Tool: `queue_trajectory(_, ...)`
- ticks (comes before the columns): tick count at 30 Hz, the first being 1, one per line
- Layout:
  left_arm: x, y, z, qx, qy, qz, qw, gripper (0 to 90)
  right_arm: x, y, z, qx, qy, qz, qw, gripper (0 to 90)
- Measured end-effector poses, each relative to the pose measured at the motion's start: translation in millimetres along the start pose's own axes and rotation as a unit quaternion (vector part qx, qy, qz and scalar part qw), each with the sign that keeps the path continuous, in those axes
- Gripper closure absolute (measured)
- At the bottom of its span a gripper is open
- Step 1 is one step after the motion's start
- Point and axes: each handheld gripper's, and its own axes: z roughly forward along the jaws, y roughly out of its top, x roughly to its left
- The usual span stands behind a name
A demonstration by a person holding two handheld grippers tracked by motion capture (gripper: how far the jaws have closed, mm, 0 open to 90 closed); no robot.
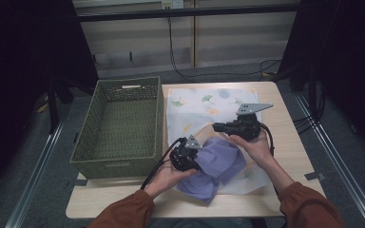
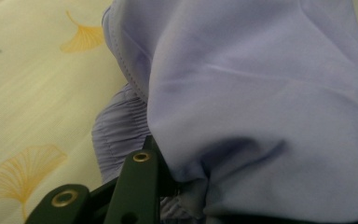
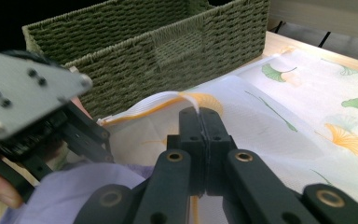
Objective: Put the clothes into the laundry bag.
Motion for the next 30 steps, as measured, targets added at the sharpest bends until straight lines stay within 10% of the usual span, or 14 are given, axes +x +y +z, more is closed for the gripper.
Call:
queue_trajectory(8,-4.6,-0.7,9.6,0.036,0.019,0.021,0.999,68.5,6.1,4.2,-5.8,-0.004,0.0,-0.004,1.0,90.0)
queue_trajectory(9,-6.6,-2.6,13.8,0.009,0.016,0.0,0.9998,68.3,7.1,4.8,-7.0,-0.004,0.001,-0.004,1.0,90.0)
queue_trajectory(12,-3.9,-2.5,13.8,0.03,0.011,0.023,0.9992,67.1,10.5,3.7,-8.7,-0.004,0.003,-0.006,1.0,90.0)
queue_trajectory(30,-4.2,0.8,23.6,0.001,0.024,0.013,0.9996,65.1,17.1,-10.3,-6.2,0.024,0.004,0.0,0.9997,90.0)
